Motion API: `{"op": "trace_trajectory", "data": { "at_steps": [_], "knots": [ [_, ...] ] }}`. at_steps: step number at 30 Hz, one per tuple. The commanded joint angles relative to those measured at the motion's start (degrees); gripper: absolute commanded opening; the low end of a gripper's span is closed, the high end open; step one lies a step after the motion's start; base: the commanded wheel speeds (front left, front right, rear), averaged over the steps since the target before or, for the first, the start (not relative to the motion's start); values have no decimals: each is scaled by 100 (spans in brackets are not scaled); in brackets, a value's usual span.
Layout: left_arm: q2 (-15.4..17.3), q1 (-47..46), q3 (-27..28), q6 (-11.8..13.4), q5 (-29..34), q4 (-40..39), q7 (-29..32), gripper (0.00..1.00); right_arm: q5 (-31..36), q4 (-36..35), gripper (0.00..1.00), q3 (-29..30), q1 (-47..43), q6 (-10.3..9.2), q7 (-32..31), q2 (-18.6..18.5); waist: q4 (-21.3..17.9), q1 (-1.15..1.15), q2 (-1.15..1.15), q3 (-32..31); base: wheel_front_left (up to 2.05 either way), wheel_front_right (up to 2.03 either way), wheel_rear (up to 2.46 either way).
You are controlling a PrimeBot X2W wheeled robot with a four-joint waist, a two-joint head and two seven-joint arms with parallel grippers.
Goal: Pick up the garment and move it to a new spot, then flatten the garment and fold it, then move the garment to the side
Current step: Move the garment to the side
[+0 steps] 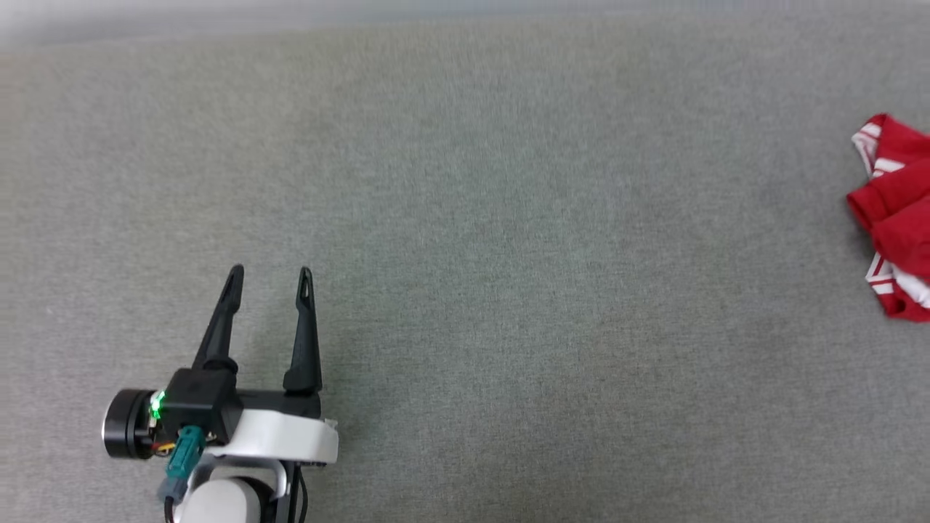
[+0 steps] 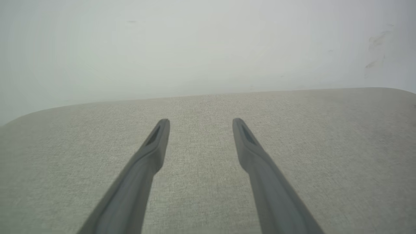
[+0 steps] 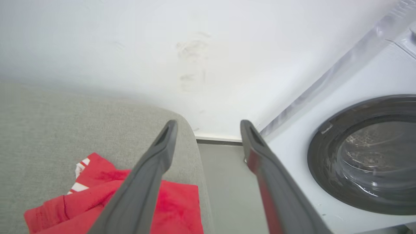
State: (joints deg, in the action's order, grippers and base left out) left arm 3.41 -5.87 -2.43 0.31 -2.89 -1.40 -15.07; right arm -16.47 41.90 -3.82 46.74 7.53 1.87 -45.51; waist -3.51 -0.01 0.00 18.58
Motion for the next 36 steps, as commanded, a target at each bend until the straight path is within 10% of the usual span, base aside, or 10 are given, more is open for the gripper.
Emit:
{"op": "trace_trajectory", "data": {
  "at_steps": [1, 19, 36],
  "knots": [
    [-6, 90, 13, 19, -36, 27, -12, 100, 62, -112, 100, 127, -117, -9, 209, 125, 57, 1, 0, -290, 0, 0, 0],
    [-35, 763, 139, 86, -83, 301, -12, 100, 727, -3189, 100, 640, -2240, -8, 1321, 2567, 404, 1, 0, -1389, 0, 0, 0],
    [-45, 1061, 272, 34, -137, 456, -12, 100, 723, -3512, 100, 322, -4198, -8, 1329, 3727, 453, 1, 0, -1885, 0, 0, 0]
  ]
}}
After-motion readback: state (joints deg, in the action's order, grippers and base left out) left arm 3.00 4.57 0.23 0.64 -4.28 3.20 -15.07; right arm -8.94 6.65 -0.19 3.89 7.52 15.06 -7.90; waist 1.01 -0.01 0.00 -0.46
